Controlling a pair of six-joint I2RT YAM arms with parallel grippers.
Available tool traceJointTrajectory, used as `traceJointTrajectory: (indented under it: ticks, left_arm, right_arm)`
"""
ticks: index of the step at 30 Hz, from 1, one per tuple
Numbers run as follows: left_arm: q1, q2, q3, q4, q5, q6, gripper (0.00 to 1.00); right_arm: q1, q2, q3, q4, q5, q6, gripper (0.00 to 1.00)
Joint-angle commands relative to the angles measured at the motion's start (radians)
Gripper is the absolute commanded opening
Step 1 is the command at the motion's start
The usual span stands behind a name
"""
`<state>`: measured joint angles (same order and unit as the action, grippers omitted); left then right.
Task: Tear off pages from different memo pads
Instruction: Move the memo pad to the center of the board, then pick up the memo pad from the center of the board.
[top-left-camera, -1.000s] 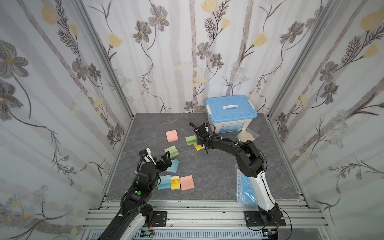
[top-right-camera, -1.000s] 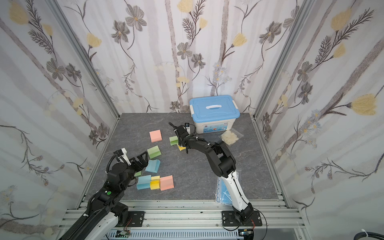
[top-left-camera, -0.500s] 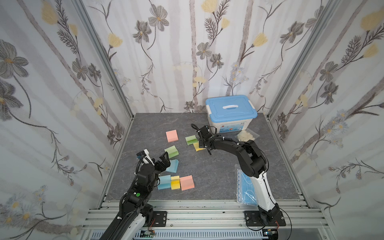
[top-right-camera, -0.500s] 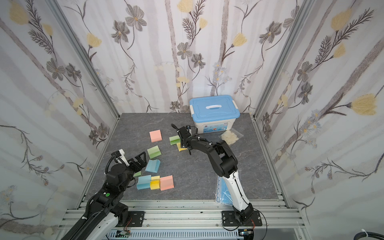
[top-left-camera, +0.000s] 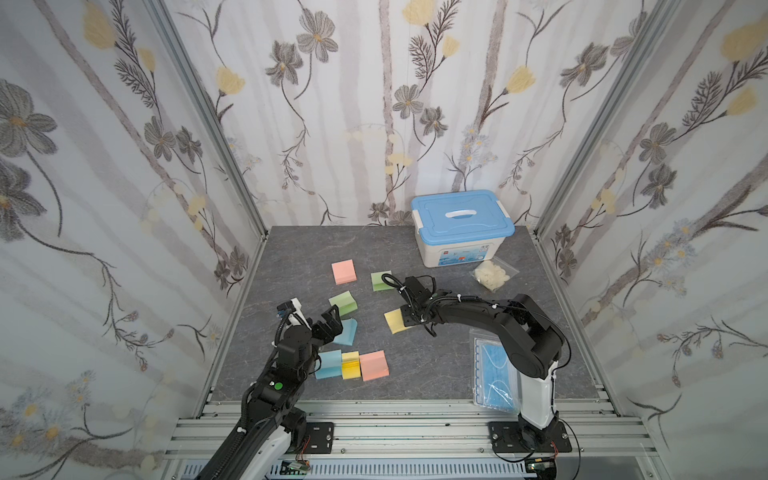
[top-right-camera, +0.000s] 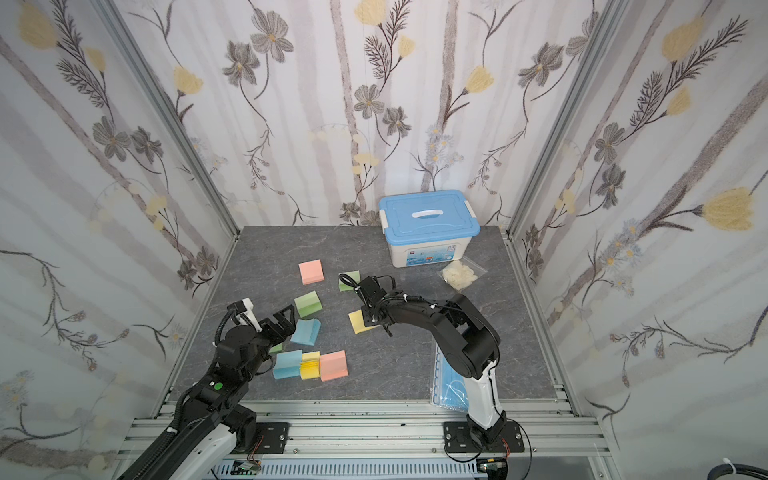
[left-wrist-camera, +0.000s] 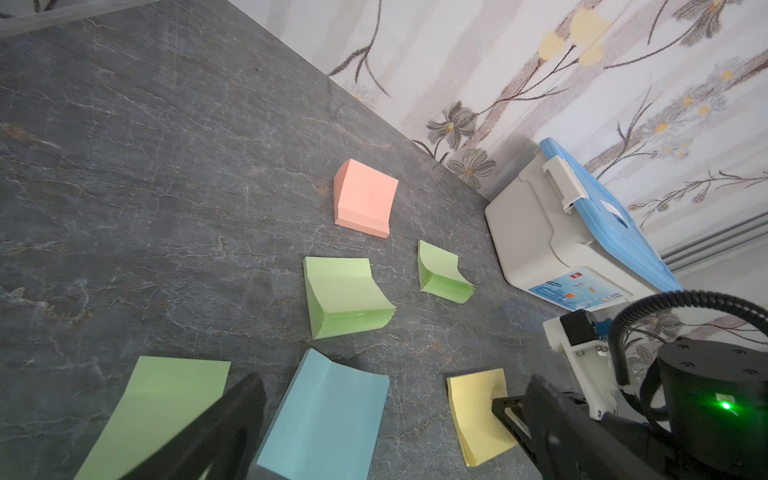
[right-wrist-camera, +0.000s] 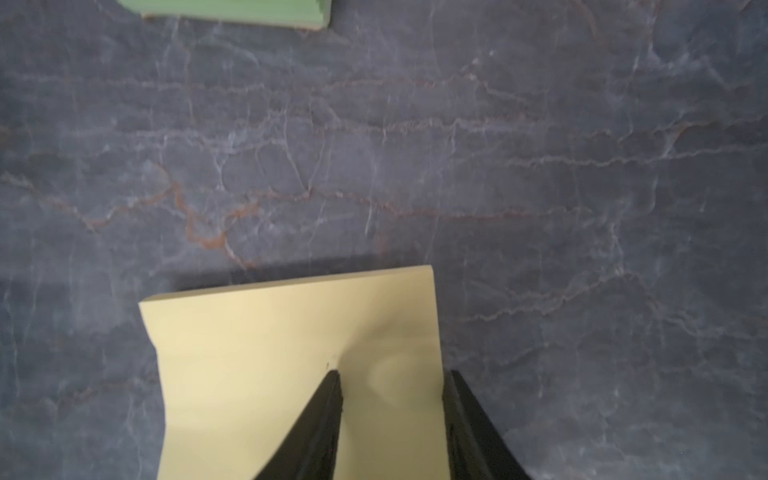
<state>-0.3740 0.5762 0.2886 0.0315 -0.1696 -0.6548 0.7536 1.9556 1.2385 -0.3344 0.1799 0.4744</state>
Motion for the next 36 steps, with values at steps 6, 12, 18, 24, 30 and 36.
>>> traceJointTrajectory:
  ticks: [6,12,18,24,30,36]
  left_arm:
    - [-0.006,0.174,0.035,0.159,0.202,0.071,1.00]
    - [-0.049,0.308,0.088,0.176,0.364,0.145,0.99]
    - [-0.167,0.429,0.148,0.123,0.461,0.220,0.94]
    - [-0.245,0.579,0.197,0.099,0.548,0.281,0.89]
    - [-0.269,0.722,0.254,0.055,0.582,0.346,0.85]
    - [-0.278,0.741,0.273,0.025,0.535,0.379,0.83]
  right_arm:
    - [0.023,-0.234,-0.121,-0.117,-0.060,-0.028,0.53]
    - [0.024,-0.436,-0.198,-0.073,-0.033,-0.069,0.69]
    - [0.023,-0.717,-0.421,0.097,0.041,-0.233,0.75]
    - [0.021,-0.990,-0.669,0.281,0.092,-0.347,0.84]
    - [0.020,-1.153,-0.811,0.372,0.119,-0.391,0.95]
    - [0.019,-1.216,-0.841,0.385,0.102,-0.383,0.99]
